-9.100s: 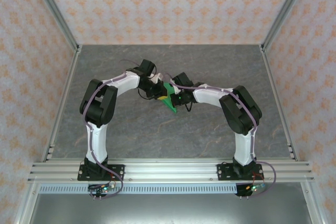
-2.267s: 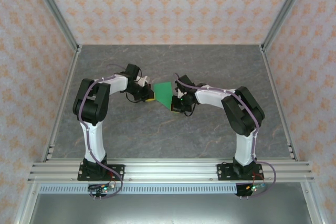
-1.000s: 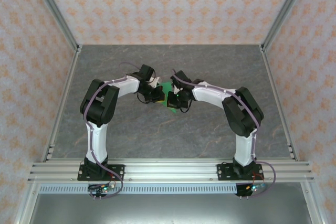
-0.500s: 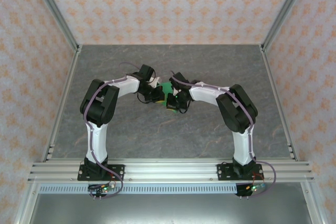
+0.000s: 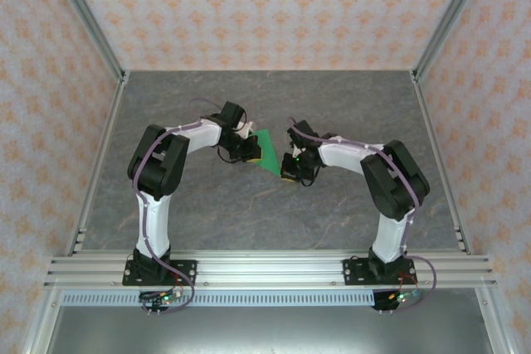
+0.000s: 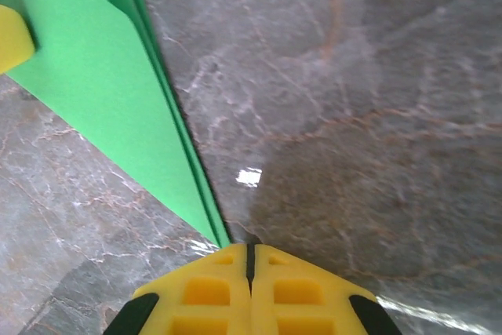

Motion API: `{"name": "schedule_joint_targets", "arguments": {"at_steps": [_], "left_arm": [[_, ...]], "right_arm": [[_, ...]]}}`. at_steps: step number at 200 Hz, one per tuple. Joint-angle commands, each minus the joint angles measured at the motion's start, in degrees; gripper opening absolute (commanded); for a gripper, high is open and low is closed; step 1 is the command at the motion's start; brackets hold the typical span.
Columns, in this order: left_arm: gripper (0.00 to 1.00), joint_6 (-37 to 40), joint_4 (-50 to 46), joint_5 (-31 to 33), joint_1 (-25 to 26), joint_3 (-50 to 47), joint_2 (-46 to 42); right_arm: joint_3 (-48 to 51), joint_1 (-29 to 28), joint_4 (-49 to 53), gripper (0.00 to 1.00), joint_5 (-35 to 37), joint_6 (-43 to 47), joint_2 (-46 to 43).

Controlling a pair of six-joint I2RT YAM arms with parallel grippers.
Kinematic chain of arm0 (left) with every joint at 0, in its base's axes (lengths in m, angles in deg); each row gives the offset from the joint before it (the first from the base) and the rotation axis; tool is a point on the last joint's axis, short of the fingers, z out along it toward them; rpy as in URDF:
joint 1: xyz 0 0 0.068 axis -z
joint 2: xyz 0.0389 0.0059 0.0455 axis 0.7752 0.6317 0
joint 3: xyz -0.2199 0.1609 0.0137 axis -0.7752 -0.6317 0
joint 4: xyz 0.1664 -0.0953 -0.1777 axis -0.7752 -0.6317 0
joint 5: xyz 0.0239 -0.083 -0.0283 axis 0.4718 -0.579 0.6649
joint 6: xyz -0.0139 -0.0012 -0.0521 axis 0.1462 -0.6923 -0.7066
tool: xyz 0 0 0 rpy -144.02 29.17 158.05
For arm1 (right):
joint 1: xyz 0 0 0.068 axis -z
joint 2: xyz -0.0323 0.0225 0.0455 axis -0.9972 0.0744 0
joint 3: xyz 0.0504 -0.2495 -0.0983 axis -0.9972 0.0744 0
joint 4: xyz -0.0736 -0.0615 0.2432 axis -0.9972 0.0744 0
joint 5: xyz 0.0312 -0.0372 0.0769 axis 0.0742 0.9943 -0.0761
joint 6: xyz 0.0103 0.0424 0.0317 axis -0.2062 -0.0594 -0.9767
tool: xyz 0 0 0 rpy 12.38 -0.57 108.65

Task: Fold a paper plane with a square sheet of paper (fold left side to right side)
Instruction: Third fold the triangle at the center of the table, then fourth fold the wing at the center of the table.

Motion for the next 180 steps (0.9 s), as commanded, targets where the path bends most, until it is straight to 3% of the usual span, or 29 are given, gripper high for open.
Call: {"name": "schedule_joint_targets", "arguments": {"at_steps": [1, 44, 98, 120, 150, 180], "left_arm": [[0.00, 1.6, -2.2, 5.3, -0.2, -0.2, 2.2], [0.11, -0.3, -1.8, 0.5, -0.3, 0.6, -3.9], [0.38, -2.5, -2.4, 3.3, -3.8, -1.8, -13.4], [0.44, -4.1, -2.2, 3.1, -5.3, -3.7, -13.6], [0.47, -5.7, -0.6, 2.1, -5.3, -4.9, -11.9], [0.49, -6.4, 0.9, 1.7, -5.4, -5.5, -10.6]], "right_arm": [[0.9, 0.7, 5.6, 0.00, 2.6, 1.6, -1.9], [-2.3, 0.7, 5.4, 0.03, 6.3, 7.6, -5.8], [-10.5, 0.7, 1.5, 0.44, 10.8, 14.6, -1.3], [-14.1, 0.7, 0.0, 0.53, 9.9, 16.1, 1.6], [-16.7, 0.7, -2.0, 0.55, 4.8, 18.3, 5.6], [-16.6, 0.7, -3.0, 0.56, 4.7, 20.9, 7.2]]}}
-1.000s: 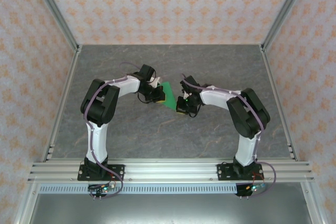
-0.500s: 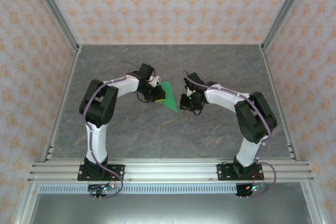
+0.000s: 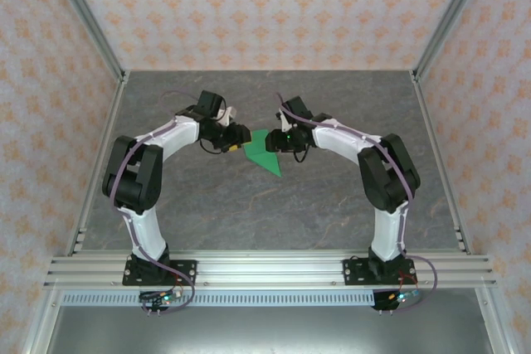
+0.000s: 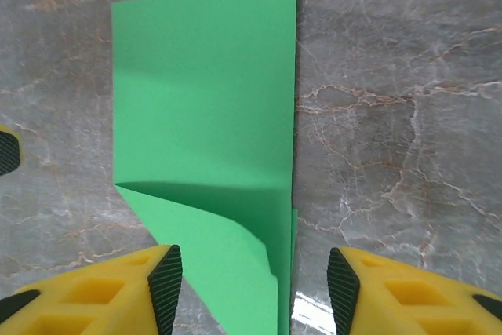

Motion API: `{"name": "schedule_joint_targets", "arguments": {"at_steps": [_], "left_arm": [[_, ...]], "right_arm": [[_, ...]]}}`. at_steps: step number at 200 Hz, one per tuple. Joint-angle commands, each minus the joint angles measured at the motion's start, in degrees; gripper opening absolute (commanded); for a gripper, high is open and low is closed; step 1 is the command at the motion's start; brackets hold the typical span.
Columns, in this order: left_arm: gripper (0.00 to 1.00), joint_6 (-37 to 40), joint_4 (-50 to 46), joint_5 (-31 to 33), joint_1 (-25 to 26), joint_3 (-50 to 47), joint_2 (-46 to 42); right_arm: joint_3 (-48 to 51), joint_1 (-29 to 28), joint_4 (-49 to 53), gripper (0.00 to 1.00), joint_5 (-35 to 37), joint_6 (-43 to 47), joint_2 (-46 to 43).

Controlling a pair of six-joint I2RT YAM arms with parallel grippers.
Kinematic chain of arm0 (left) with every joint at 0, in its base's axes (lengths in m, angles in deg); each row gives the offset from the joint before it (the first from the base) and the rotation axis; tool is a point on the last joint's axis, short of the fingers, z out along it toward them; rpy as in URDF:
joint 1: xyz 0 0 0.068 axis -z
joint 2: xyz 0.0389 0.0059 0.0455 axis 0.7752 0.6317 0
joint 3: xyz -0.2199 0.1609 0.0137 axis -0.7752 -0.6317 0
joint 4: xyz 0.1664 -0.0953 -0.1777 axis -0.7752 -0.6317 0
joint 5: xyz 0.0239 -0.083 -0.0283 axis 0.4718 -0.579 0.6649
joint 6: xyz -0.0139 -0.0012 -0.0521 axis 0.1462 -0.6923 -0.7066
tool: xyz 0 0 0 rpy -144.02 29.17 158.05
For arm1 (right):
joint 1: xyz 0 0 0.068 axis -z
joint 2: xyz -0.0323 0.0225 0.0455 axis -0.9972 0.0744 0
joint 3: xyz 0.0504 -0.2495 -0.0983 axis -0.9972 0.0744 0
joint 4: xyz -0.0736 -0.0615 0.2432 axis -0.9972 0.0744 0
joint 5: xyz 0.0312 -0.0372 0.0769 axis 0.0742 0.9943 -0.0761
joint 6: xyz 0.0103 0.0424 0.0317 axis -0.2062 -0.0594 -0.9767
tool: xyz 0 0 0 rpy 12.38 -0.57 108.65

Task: Fold a paper plane with a square sheet of paper (fold left side to right side)
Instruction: Fourth fold the wing at the center of the table.

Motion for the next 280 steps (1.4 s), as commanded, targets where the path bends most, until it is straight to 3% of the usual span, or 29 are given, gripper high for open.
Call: {"name": "schedule_joint_targets", "arguments": {"at_steps": [1, 74, 124, 194, 228, 280], "left_arm": [[0.49, -1.3, 1.6, 0.2, 0.2, -0.9, 1.3], [0.51, -4.7, 3.3, -1.7, 1.2, 1.2, 7.9], [0.47, -5.0, 4.3, -2.5, 1.6, 1.8, 8.3], [0.24, -5.0, 4.0, -2.5, 1.7, 2.0, 7.0], [0.21, -5.8, 4.1, -2.8, 1.7, 2.2, 6.2], [0.22, -7.4, 4.0, -3.8, 1.8, 3.6, 6.2]], "right_arm": [[-0.8, 0.4, -1.5, 0.56, -1.1, 3.6, 1.4], [0.4, 0.3, -2.6, 0.57, -1.6, 4.0, 0.9], [3.5, 0.4, -2.9, 0.57, -0.6, 4.2, -2.5], [10.9, 0.2, -7.5, 0.58, 0.5, 5.0, -8.7], [14.3, -4.4, -10.4, 0.61, 5.9, 9.3, -12.1], [13.3, -9.6, -14.3, 0.63, 10.9, 11.8, -8.1]]}}
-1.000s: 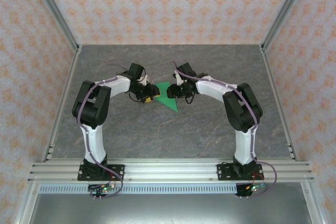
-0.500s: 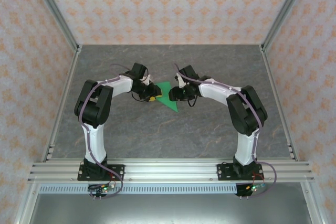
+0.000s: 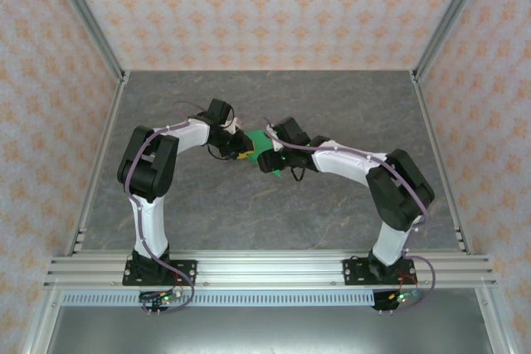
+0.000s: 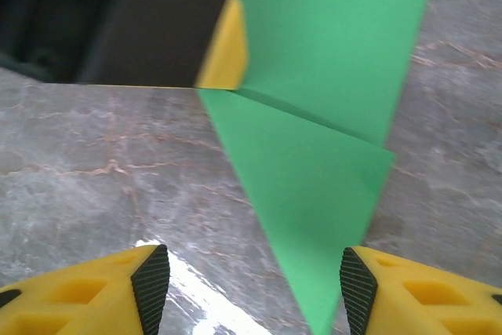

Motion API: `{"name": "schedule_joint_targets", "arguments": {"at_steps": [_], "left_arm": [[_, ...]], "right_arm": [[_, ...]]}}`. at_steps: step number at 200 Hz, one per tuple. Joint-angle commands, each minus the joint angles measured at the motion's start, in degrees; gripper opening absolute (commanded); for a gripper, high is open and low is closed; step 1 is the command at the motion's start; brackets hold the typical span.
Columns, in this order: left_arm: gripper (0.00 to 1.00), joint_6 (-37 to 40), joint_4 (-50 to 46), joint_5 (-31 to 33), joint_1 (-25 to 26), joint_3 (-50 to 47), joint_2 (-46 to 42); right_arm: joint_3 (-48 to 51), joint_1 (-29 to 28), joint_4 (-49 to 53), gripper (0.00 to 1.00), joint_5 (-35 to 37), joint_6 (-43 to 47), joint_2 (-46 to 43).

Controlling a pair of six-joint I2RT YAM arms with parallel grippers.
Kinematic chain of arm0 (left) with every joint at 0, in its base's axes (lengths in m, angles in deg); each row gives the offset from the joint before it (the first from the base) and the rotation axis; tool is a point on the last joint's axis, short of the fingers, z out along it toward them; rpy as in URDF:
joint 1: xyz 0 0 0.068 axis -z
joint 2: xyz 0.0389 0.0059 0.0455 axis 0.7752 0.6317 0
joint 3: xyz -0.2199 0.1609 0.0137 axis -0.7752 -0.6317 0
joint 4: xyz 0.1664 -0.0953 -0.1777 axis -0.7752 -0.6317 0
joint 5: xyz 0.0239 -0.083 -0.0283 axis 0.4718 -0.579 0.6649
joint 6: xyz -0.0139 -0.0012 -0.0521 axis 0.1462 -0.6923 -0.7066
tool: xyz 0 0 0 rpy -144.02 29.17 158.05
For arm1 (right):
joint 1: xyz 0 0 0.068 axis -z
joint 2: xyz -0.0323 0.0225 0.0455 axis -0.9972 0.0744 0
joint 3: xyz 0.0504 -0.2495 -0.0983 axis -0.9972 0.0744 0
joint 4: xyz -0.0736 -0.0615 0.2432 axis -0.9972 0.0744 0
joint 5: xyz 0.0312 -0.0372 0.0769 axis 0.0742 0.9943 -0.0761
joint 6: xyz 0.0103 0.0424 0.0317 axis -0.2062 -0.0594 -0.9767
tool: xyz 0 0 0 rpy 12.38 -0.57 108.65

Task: Fold a paper plane with a square sheet of paper (fold left side to right side)
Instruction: Fourth fold the wing at the center of the table.

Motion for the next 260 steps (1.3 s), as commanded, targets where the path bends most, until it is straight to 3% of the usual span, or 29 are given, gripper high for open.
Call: {"name": "schedule_joint_targets", "arguments": {"at_steps": [1, 63, 158, 223, 260], "left_arm": [[0.22, -1.5, 0.5, -1.7, 0.3, 2.3, -1.9], [0.23, -3.5, -0.2, -2.1, 0.4, 4.8, -1.2], [0.23, -3.9, -0.9, -2.1, 0.3, 5.9, -1.2], [0.23, -2.7, -2.6, -1.2, 0.3, 6.2, -2.1], [0.24, -2.2, -3.2, -0.8, 0.2, 6.3, -2.5]], "right_arm": [[-0.7, -0.9, -3.4, 0.63, 4.5, 2.7, 2.2], [-1.7, -2.3, -4.8, 0.62, 7.5, 3.8, 6.2], [-2.7, -2.3, -4.2, 0.52, 9.4, 3.5, 8.5], [-3.0, -2.3, -3.7, 0.39, 10.8, 3.1, 8.6], [-3.5, -2.3, -3.3, 0.25, 10.9, 3.1, 8.7]]}}
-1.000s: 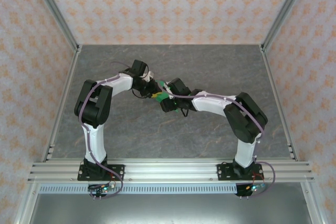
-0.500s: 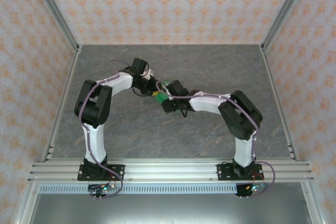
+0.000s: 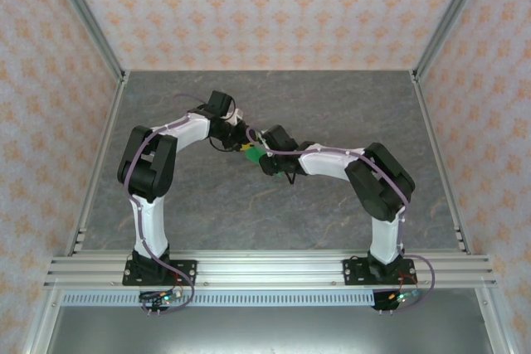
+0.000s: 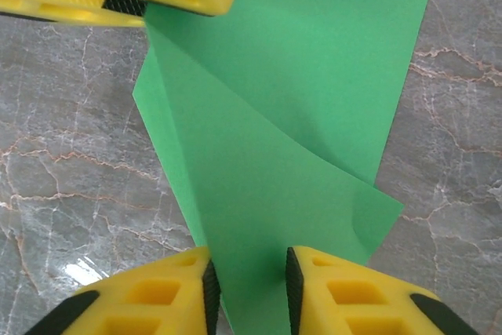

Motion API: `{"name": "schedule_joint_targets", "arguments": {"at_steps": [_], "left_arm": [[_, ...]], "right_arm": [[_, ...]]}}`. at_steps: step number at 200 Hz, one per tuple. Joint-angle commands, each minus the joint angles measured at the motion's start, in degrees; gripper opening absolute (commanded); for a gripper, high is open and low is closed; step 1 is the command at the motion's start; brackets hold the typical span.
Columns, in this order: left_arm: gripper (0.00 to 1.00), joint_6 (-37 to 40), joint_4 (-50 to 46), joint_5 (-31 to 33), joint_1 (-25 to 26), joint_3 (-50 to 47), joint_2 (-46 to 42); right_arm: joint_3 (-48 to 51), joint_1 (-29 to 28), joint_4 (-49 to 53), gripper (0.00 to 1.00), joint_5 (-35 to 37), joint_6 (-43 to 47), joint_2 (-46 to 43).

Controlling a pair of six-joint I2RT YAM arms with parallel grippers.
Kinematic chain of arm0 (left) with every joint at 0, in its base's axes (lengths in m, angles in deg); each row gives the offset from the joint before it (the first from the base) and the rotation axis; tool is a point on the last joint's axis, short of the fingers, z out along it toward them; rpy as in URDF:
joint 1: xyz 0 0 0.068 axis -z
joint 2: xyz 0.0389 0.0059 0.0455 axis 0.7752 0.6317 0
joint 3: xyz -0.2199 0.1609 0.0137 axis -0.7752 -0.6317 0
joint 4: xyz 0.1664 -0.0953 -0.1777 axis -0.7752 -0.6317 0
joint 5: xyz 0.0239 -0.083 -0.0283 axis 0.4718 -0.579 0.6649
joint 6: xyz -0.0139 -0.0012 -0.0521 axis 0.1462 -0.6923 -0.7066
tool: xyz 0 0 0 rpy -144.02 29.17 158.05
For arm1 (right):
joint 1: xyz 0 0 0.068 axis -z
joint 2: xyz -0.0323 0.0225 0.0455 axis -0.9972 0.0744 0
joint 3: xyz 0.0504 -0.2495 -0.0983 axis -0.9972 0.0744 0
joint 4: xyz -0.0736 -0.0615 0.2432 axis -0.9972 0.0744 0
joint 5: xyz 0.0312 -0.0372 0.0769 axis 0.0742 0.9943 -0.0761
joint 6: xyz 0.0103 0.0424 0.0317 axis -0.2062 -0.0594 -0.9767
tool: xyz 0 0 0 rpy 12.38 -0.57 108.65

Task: Fold a paper plane with a square sheet of paper (fold left side to right side)
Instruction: Fourth fold the wing at the center of the table.

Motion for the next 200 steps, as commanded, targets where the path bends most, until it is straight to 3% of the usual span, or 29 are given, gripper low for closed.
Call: {"name": "schedule_joint_targets", "arguments": {"at_steps": [1, 50, 76, 113, 155, 200], "left_arm": [[0.24, 0.9, -2.3, 0.5, 0.2, 1.8, -2.4], [0.34, 3.1, -3.7, 1.5, -1.4, -0.3, -5.8], [0.48, 4.5, -3.8, 1.3, -2.7, -2.3, -9.6], [0.56, 4.9, -3.4, 1.8, -5.2, -5.3, -12.5], [0.54, 4.6, -0.7, 0.6, -5.8, -8.6, -12.8], [0.45, 4.9, 1.2, -1.4, -3.3, -9.3, -10.5]], "right_arm": [[-2.1, -0.3, 0.4, 0.25, 1.9, 0.1, 0.8], [-2.3, 0.0, 0.6, 0.07, -0.5, -0.2, 0.8], [-2.8, 0.6, 0.9, 0.04, -3.5, -0.7, 1.2], [-2.4, 1.9, 0.5, 0.03, -7.7, -2.2, 1.2], [-1.6, 4.8, -1.8, 0.03, -16.7, -5.5, 1.1], [-1.1, 8.5, -4.2, 0.02, -26.5, -8.8, 2.6]]}}
